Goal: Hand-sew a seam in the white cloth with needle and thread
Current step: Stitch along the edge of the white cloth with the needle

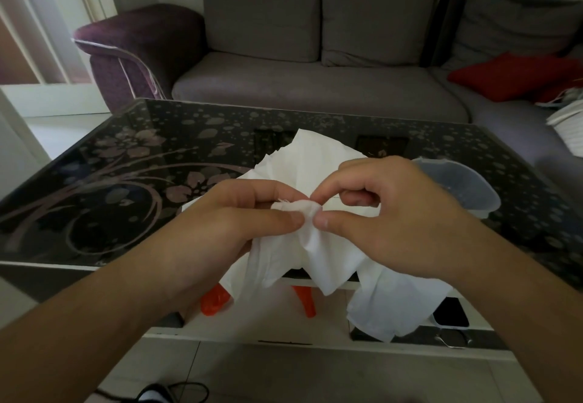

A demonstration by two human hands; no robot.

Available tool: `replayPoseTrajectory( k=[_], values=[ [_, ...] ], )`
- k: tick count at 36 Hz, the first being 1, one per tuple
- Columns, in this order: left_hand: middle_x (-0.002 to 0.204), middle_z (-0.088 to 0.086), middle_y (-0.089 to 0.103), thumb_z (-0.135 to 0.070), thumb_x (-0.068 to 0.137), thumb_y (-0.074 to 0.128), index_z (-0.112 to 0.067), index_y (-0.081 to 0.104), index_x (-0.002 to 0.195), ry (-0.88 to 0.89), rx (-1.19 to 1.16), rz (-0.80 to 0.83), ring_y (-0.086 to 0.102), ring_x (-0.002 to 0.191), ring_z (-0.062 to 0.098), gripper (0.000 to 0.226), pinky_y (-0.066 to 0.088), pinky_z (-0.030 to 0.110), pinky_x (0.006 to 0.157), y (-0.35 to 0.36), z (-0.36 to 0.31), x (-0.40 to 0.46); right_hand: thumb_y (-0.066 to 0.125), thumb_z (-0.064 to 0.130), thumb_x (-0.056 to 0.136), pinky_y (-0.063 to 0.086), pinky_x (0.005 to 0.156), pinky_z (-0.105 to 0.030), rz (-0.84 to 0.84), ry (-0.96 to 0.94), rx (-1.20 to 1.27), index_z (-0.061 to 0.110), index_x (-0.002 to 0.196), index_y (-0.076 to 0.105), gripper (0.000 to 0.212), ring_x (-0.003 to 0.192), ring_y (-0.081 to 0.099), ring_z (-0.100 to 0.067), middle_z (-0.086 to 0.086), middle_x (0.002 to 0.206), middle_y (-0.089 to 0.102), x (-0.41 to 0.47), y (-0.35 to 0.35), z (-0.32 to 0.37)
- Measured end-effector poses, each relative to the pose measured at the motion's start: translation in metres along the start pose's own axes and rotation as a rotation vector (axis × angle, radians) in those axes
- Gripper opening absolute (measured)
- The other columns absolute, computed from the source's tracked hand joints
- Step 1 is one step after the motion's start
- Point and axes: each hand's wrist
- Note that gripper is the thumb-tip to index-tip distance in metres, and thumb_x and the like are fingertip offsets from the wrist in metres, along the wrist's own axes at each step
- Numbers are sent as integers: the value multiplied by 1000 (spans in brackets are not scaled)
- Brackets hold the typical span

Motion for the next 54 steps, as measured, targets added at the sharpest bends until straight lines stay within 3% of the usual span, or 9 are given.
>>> replayPoseTrajectory(
  k=[7,15,24,28,34,38,44,48,54],
  values=[
    [102,9,77,-25,97,63,-16,81,97,28,52,-73,73,98,26,20,54,36,86,-3,-1,1,76,27,92,33,70,-11,26,19,21,36,74,66,23,70,54,17,38,58,53,0,-2,-2],
    [100,6,80,-21,98,65,-17,82,91,17,121,-127,75,99,25,18,56,43,98,-4,-4,1,75,28,92,39,67,-17,53,60,-25,33,75,69,19,71,56,8,29,66,58,4,-3,-2],
    [92,-3,80,-22,99,62,-23,80,87,72,208,-130,75,87,10,22,55,13,72,0,-5,-1,74,27,93,55,92,-32,92,75,-103,38,74,63,25,87,61,-1,19,85,64,3,-6,1],
    [95,-2,78,-26,101,60,-25,79,90,93,227,-126,74,91,13,22,55,23,81,-1,-2,-1,71,32,95,41,75,-17,110,73,-80,40,75,63,23,74,54,18,41,67,53,2,-4,-3],
    [98,-4,75,-27,101,60,-26,77,97,118,226,-107,71,95,13,18,55,31,84,0,0,-2,66,26,99,35,62,-7,107,48,-43,37,82,68,21,71,54,17,41,64,53,0,-3,-8],
    [93,2,77,-25,100,61,-25,77,96,140,220,-82,73,89,19,17,57,27,77,1,1,-4,66,22,99,39,61,-10,82,55,7,33,83,72,20,70,57,9,32,64,58,0,-3,-10],
    [99,0,81,-21,102,60,-28,78,97,87,242,-46,76,94,18,21,60,39,88,1,-1,-2,61,21,101,45,67,-17,24,65,109,31,84,75,24,76,63,-5,14,79,69,0,-5,-10],
    [102,-4,80,-20,102,59,-31,81,99,63,243,-14,76,96,15,25,59,33,86,2,-2,-4,53,21,104,54,73,-46,-63,85,271,29,84,76,31,79,63,-29,2,81,69,6,-2,-9],
    [106,-1,78,-16,102,60,-30,81,99,55,222,22,72,103,21,26,59,41,94,6,-2,-4,52,15,105,44,70,-25,-167,232,522,28,98,76,28,64,52,-2,22,61,56,19,7,-14]
  ],
)
Point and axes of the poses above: each hand's wrist, its own x-axis towards the middle knuckle, its own y-axis out of the palm, z = x × y
